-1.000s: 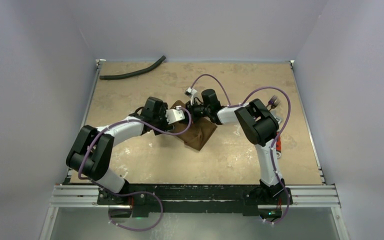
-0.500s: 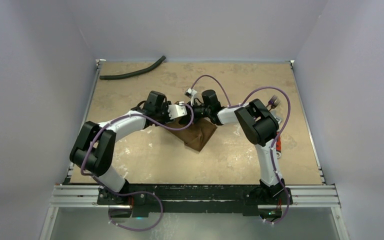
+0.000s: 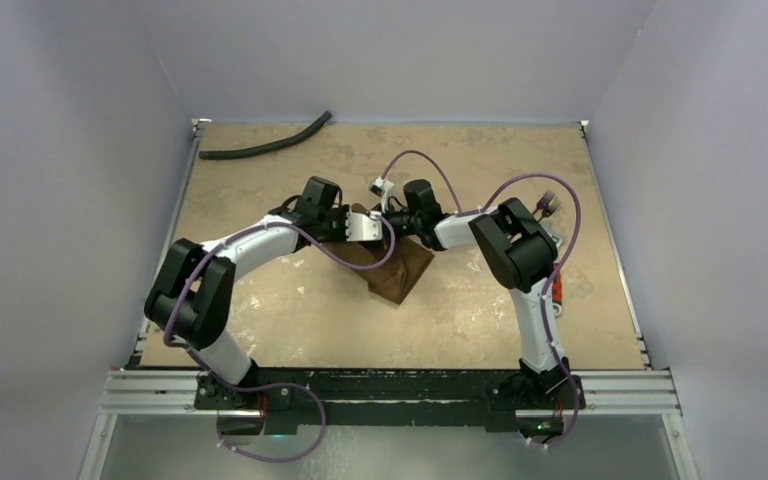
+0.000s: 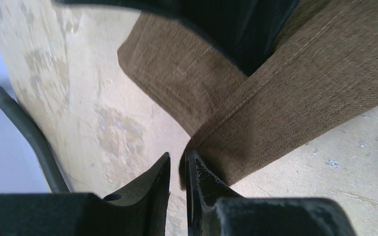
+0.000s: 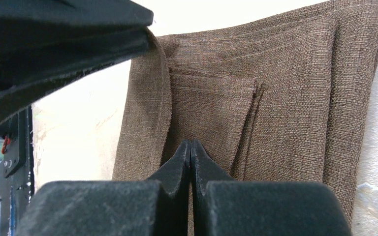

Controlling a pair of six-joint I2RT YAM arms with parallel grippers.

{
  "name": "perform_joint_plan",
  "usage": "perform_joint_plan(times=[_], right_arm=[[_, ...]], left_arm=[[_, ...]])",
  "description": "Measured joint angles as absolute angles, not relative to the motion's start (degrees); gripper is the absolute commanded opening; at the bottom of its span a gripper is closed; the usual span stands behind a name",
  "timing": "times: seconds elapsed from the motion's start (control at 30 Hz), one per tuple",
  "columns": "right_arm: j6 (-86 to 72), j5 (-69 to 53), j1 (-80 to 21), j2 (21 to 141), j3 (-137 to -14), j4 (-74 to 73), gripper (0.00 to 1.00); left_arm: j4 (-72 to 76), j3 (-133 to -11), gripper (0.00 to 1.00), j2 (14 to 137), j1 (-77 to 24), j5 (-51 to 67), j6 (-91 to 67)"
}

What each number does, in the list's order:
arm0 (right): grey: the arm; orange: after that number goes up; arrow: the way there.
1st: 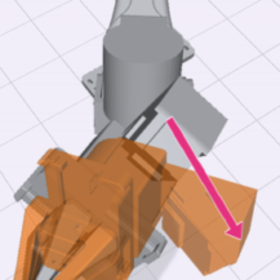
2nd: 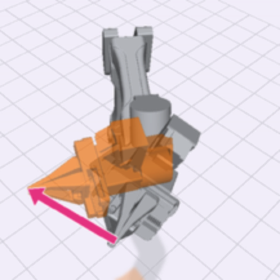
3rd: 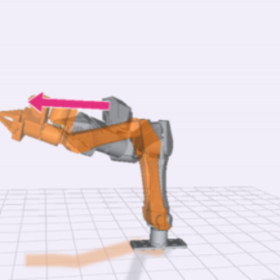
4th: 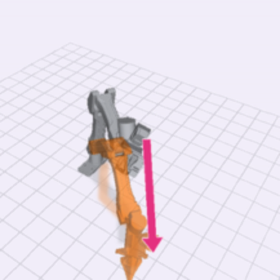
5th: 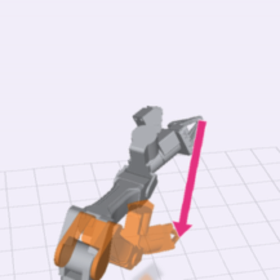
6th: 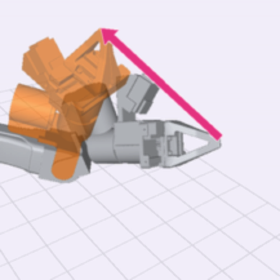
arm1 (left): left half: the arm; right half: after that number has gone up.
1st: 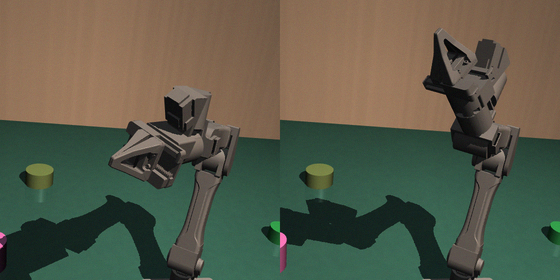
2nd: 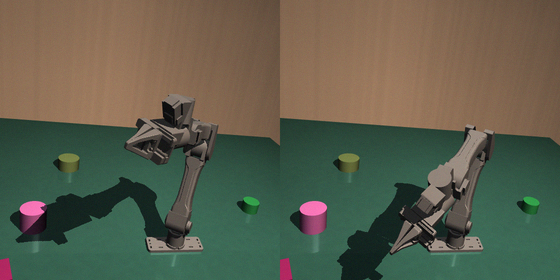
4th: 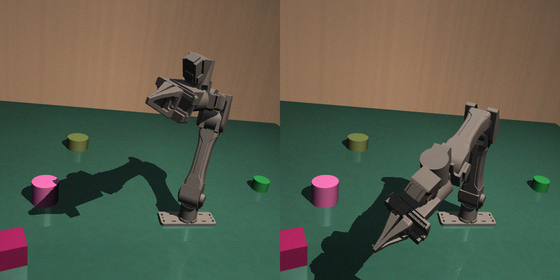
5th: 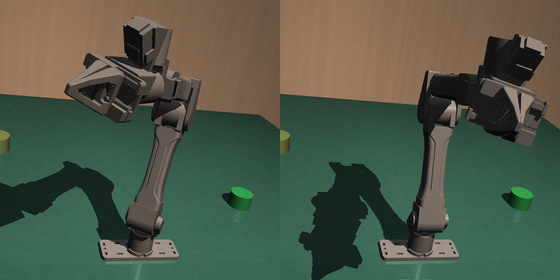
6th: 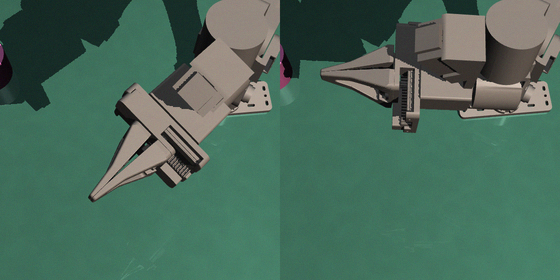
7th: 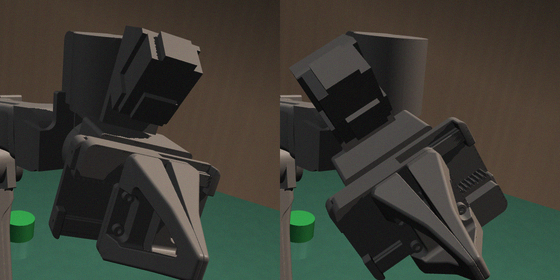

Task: Fold the napkin into a case and place the utensils inside
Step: Pick up the 2/3-rectangle-folded napkin from the center of the board.

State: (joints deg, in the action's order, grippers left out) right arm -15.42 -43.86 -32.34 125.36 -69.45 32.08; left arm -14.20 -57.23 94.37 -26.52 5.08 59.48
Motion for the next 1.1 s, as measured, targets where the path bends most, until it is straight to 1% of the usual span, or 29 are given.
perform_joint_plan(times=[0.17,0.3,0.43,0.47,0.5,0.53,0.6,0.67,0.73,0.83,0.97,1.03,1.1], right_arm=[[-15.7,-44.8,-32.3,125.4,-69.3,32.1,0.0],[-16.4,-45.9,-32.3,125.4,-69.0,32.2,0.0],[-17.4,-46.9,-32.3,125.4,-68.3,33.0,0.0],[-17.7,-47.2,-32.3,125.4,-68.2,33.1,0.02],[-18.0,-47.5,-32.3,125.3,-68.2,33.1,0.07],[-18.3,-47.6,-32.3,125.3,-68.2,33.1,0.13],[-18.7,-47.6,-32.3,125.1,-68.2,33.0,0.2],[-18.6,-47.5,-32.3,124.7,-68.2,32.6,0.24],[-18.3,-47.5,-32.3,124.0,-68.2,32.2,0.28],[-16.8,-46.9,-32.3,122.0,-68.2,31.4,0.37],[-10.6,-43.0,-32.5,117.1,-68.2,29.3,0.45],[-5.9,-40.3,-32.8,114.1,-68.0,28.5,0.51],[0.9,-36.1,-34.0,109.9,-67.4,27.2,0.53]], left_arm=[[-16.0,-57.5,0.14,94.2,-28.0,8.0,66.7],[-16.1,-58.3,0.13,94.5,-28.6,8.6,69.5],[-14.7,-60.0,0.08,95.9,-28.6,8.4,70.5],[-14.3,-60.3,0.07,96.4,-28.6,8.2,70.7],[-14.1,-60.6,0.09,96.7,-28.6,7.9,70.8],[-14.0,-60.7,0.14,97.0,-28.6,7.7,70.7],[-15.3,-61.8,0.3,97.5,-28.3,8.1,70.0],[-18.3,-64.1,0.44,97.7,-27.2,9.5,68.3],[-21.3,-66.6,0.55,97.7,-25.3,11.4,65.3],[-25.5,-70.5,0.61,97.5,-19.6,16.9,58.8],[-31.0,-73.8,0.62,97.2,-9.4,24.1,51.2],[-33.4,-75.0,0.62,97.6,-5.1,27.1,47.3],[-34.5,-76.1,0.62,98.9,-1.9,30.3,43.0]])
